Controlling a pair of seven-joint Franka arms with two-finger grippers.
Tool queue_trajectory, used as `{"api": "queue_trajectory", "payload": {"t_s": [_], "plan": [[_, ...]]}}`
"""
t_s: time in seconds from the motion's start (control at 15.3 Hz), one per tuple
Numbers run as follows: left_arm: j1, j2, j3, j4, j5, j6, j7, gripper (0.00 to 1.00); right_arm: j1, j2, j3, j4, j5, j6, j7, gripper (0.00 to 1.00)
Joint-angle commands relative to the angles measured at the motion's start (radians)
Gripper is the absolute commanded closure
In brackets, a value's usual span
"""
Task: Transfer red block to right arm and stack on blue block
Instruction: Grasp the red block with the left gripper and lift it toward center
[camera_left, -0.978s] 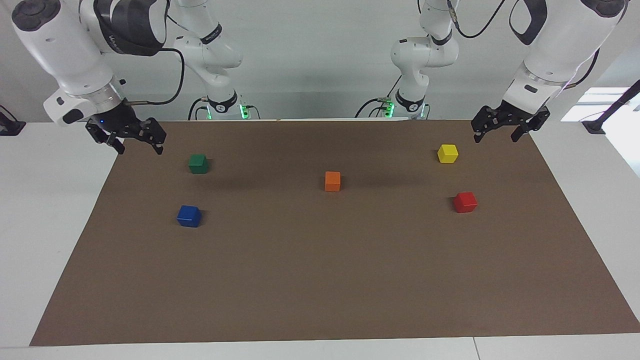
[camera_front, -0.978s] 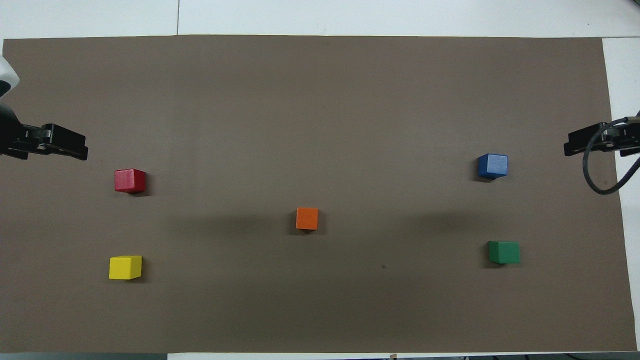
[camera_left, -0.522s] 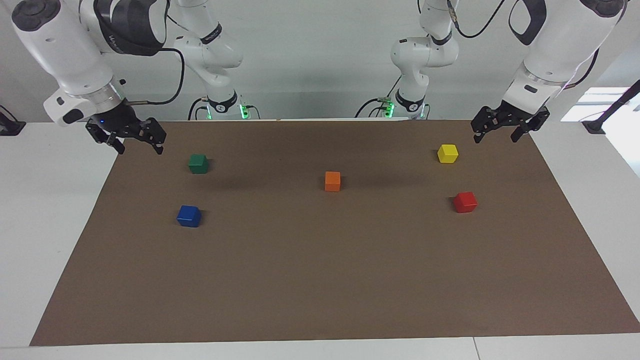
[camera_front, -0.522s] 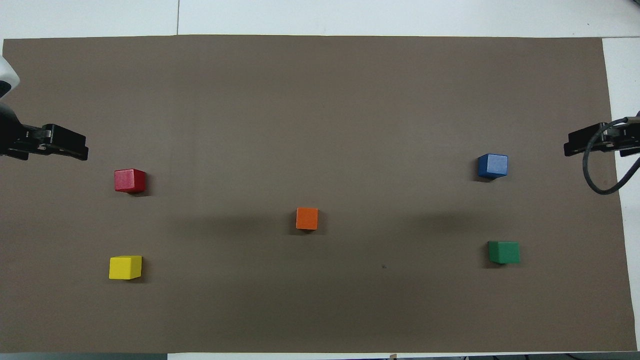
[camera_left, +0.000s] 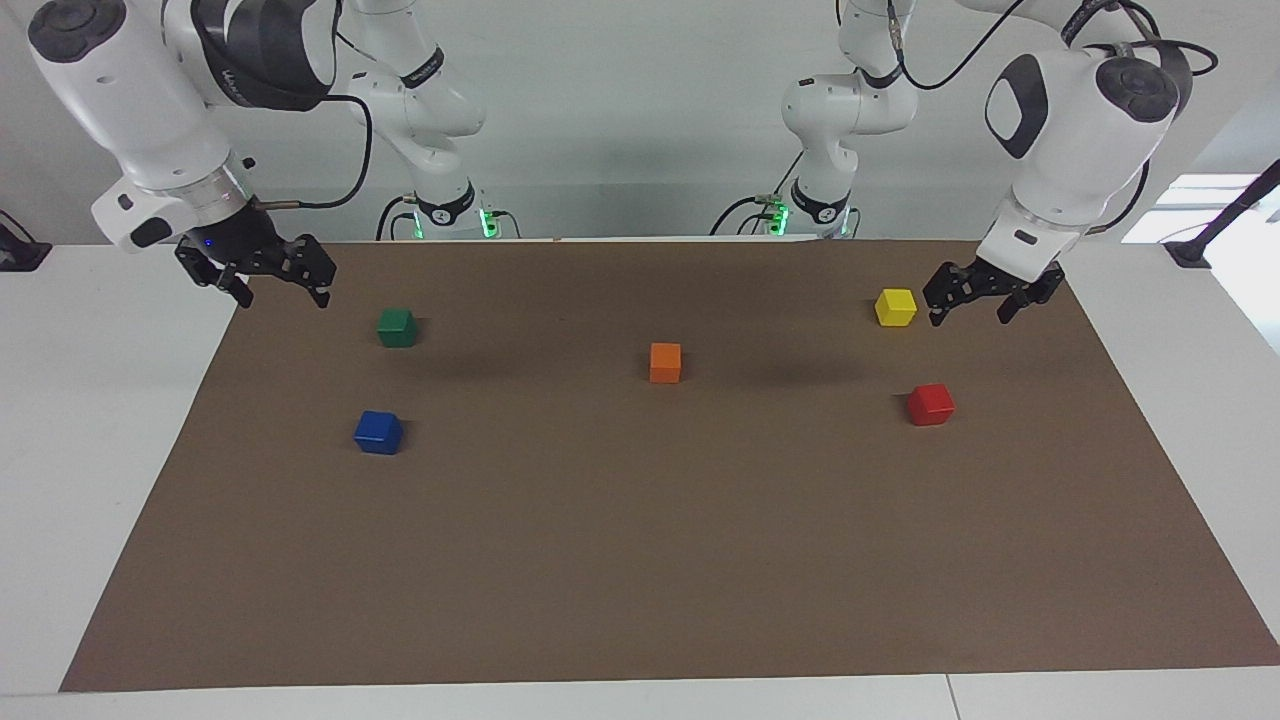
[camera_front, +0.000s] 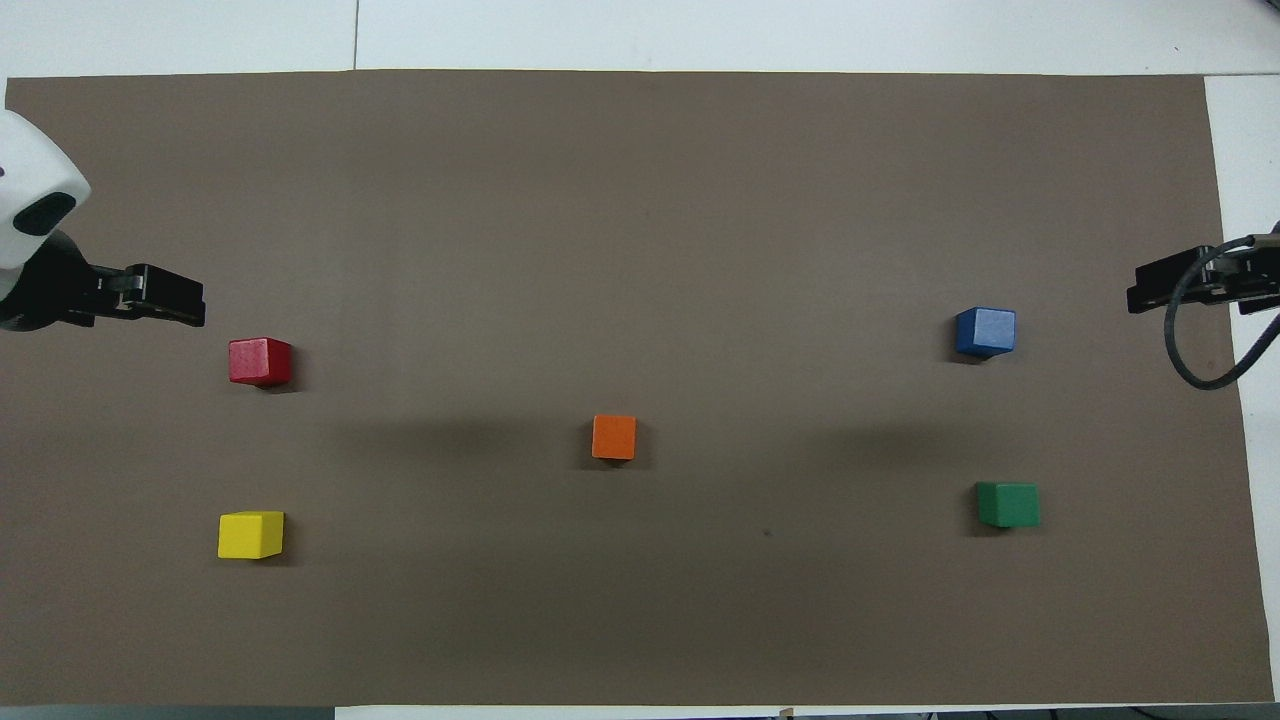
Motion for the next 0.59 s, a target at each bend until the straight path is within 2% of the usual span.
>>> {"api": "queue_trajectory", "payload": {"t_s": [0.0, 0.26, 0.39, 0.52], "plan": [[0.051, 0.002, 0.001, -0.117, -0.010, 0.133, -0.011, 0.00, -0.027, -0.026, 0.005, -0.021, 0.039, 0.012, -0.173, 0.00], [0.064, 0.032, 0.001, -0.250, -0.041, 0.341, -0.018, 0.00, -0.113, -0.026, -0.011, -0.057, 0.292, 0.002, -0.405, 0.00], [0.065, 0.086, 0.001, -0.258, -0.041, 0.401, -0.016, 0.00, -0.158, 0.008, -0.011, -0.067, 0.370, -0.017, -0.553, 0.00], [0.068, 0.101, 0.001, -0.282, -0.043, 0.452, -0.015, 0.00, -0.210, 0.064, -0.011, -0.088, 0.520, -0.084, -0.670, 0.00]]}}
